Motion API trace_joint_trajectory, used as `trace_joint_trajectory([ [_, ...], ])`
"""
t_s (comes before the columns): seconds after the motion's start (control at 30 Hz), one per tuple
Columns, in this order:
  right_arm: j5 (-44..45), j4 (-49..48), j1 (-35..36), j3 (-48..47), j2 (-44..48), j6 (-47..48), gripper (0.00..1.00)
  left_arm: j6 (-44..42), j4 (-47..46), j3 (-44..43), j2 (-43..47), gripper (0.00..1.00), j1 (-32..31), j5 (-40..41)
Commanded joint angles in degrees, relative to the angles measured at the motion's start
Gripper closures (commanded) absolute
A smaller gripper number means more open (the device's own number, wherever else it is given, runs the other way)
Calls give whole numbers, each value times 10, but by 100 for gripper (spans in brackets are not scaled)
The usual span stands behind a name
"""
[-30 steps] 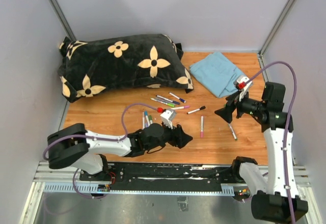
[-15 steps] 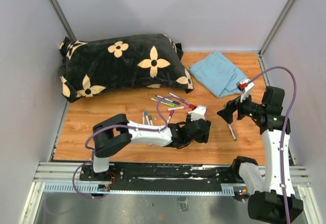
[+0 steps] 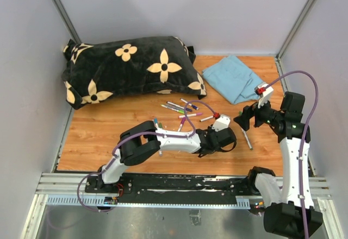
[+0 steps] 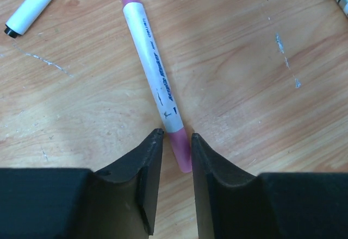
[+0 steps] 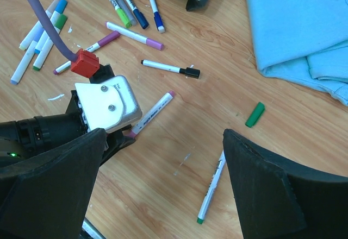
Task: Open the pen caps
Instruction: Pick up the pen from the center of the board.
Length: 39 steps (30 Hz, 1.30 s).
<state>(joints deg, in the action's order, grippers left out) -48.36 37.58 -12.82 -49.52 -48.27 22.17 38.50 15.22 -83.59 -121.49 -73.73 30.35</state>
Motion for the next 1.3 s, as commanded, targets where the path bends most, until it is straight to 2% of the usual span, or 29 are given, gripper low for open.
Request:
trace_joint_trajectory([
  [0.0,-1,-3,-11,-5,4,-8,9,-5,35,-17,-14,73,-4,4],
  [0.23,-2,-2,-11,-3,5,-3,9,-20,46,-3,5,96,-4,9],
  [0.47,-39,8,-10,1,-7,38,9,-62,0,104,116,100,-4,17],
  [0.6,-100,23,0,17,-6,109,9,-111,-74,213,206,100,-4,-9],
  [0.7,-128,25,20,29,11,155,0,-145,-127,288,271,100,-4,-35],
  [0.77,-162,24,36,44,24,200,2,-171,-160,329,312,100,-4,-49],
  [0.9,-219,32,87,90,59,342,2,-208,-194,392,362,100,-4,-70],
  [0.93,-222,32,103,101,67,402,2,-214,-199,403,371,100,-4,-71],
  [1.03,-193,32,164,136,73,528,2,-231,-215,427,393,100,-4,-80],
  [1.1,-136,22,221,149,55,573,2,-238,-226,438,402,100,-4,-88],
  [1.17,-68,-10,277,160,25,585,2,-247,-236,446,408,100,-4,-101],
  [1.27,22,-70,348,170,-8,565,9,-253,-243,451,406,100,-4,-118],
])
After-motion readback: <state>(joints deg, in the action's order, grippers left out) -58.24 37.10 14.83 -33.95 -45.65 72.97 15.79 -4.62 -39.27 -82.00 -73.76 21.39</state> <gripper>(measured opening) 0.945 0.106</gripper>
